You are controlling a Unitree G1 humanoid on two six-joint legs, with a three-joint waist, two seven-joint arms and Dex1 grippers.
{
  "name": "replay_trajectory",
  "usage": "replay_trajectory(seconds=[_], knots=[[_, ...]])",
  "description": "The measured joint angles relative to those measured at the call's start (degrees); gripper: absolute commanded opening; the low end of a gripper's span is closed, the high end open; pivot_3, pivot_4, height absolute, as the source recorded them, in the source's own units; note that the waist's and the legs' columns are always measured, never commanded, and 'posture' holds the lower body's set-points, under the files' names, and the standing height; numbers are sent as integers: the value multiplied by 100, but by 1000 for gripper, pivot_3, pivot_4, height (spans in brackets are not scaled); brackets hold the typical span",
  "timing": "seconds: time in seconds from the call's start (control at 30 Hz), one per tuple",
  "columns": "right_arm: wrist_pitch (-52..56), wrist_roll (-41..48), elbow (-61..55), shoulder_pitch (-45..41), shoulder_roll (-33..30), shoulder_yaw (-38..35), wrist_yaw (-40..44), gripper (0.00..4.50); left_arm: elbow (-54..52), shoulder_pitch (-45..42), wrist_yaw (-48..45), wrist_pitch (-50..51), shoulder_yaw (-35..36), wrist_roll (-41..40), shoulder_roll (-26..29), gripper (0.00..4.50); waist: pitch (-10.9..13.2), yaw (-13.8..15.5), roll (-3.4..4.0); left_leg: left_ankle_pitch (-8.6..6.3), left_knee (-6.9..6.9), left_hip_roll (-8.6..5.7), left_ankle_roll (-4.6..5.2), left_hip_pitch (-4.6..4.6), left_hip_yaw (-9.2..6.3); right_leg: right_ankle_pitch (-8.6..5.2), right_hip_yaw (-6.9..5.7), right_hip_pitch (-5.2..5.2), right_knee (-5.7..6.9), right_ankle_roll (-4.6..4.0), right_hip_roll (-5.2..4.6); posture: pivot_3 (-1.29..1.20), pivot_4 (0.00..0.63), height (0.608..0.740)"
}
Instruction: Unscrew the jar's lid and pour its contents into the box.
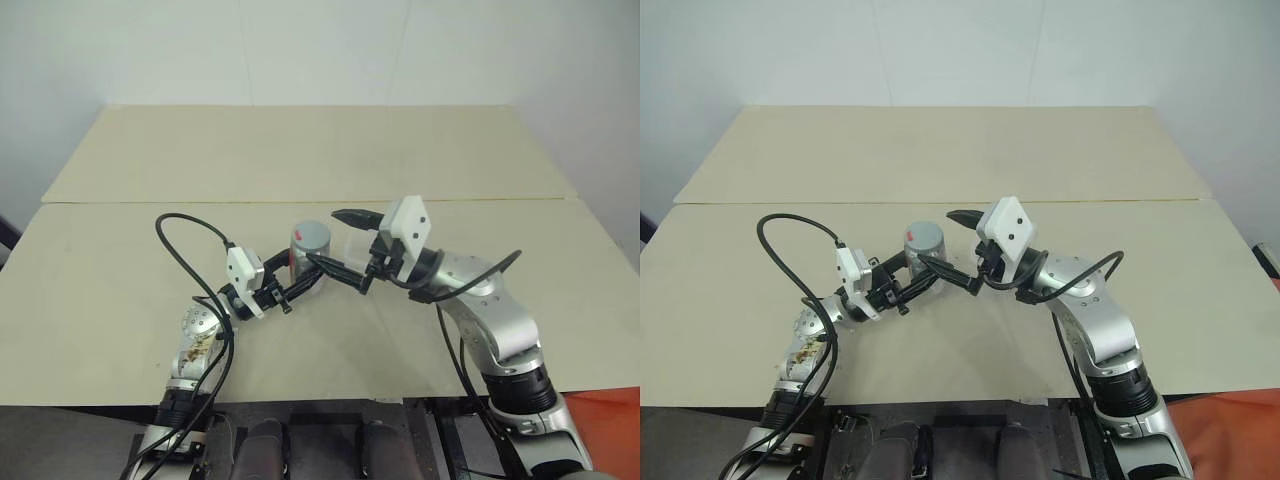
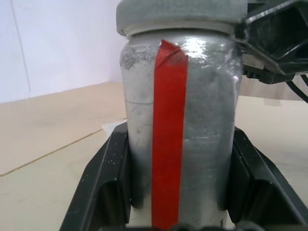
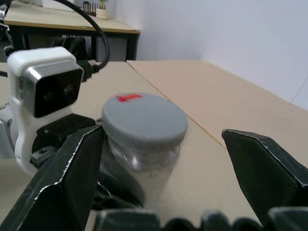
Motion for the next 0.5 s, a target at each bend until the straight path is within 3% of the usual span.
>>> replay_trajectory(seconds=[0.5], knots=[[478,708,-353,75,-174,-52,381,4451,15,0,-86,-116,-12,22,8,2066,0,-5,0,0,0,1,0,0,-1,0,0,0,0,0,0,0,150,740]])
